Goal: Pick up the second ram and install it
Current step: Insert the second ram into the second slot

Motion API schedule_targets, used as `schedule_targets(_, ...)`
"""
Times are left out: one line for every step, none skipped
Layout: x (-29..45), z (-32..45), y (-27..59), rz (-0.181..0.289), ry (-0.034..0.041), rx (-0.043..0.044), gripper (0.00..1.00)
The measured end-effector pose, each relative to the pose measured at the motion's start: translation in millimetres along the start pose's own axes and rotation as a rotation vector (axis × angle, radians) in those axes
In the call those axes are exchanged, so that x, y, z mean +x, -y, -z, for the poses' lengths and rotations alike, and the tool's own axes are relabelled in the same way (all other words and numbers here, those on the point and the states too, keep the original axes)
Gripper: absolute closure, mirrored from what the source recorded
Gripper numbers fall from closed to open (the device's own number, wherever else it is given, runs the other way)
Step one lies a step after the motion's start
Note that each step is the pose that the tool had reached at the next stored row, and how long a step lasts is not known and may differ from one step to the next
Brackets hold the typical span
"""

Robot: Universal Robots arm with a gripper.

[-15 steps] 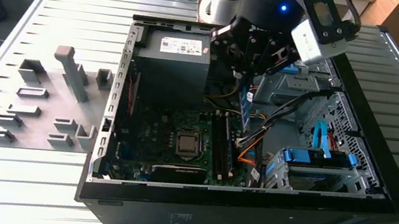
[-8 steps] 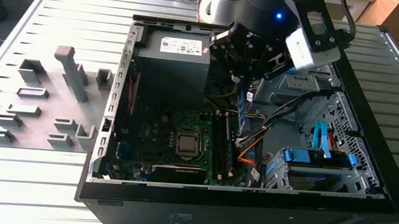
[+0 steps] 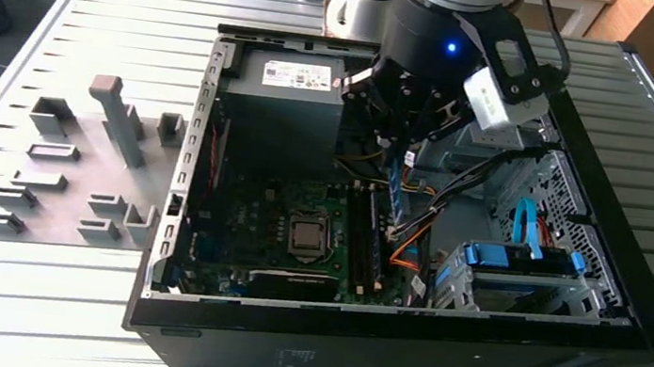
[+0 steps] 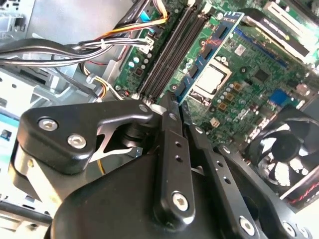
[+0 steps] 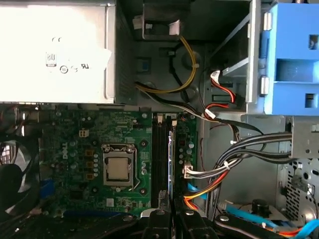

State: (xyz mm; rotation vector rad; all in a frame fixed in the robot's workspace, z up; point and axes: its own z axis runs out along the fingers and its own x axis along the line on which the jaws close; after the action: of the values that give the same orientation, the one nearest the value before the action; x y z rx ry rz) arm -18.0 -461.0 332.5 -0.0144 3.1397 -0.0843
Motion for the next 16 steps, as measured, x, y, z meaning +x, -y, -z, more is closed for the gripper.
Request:
schedule_targets(0.1,-1.4,-0.1,0.008,0.0004,-0.0032,0.86)
schedule_targets(0.1,-2.6,-0.1,0.010,0.0007,-0.0071,0.86)
schedule_targets(0.1,-4.3,-0.2,0.011,0.0008,-0.0099,0.86)
schedule_targets(0.1,-6.0,-0.3,0.011,0.0008,-0.0105,0.86)
schedule_targets(0.0,-7.8,-0.4,0.011,0.0007,-0.0107,0.86)
schedule_targets(0.0,-9.6,-0.5,0.011,0.0007,-0.0108,0.86)
schedule_targets(0.0,-11.5,-0.6,0.011,0.0007,-0.0108,0.86)
schedule_targets(0.0,-13.3,-0.7,0.011,0.0010,-0.0108,0.86)
schedule_targets(0.0,-15.2,-0.8,0.011,0.0011,-0.0109,0.86)
schedule_targets(0.0,-16.9,-0.9,0.011,0.0012,-0.0109,0.86)
schedule_targets(0.0,-18.7,-1.0,0.011,0.0012,-0.0108,0.86)
schedule_targets(0.0,-20.5,-1.1,0.011,0.0012,-0.0108,0.86)
schedule_targets(0.0,-22.2,-1.2,0.011,0.0012,-0.0108,0.86)
schedule_targets(0.0,-23.9,-1.3,0.011,0.0012,-0.0108,0.86)
schedule_targets(0.0,-25.2,-1.3,0.011,0.0012,-0.0108,0.86)
schedule_targets(0.0,-26.1,-1.4,0.011,0.0011,-0.0108,0.86)
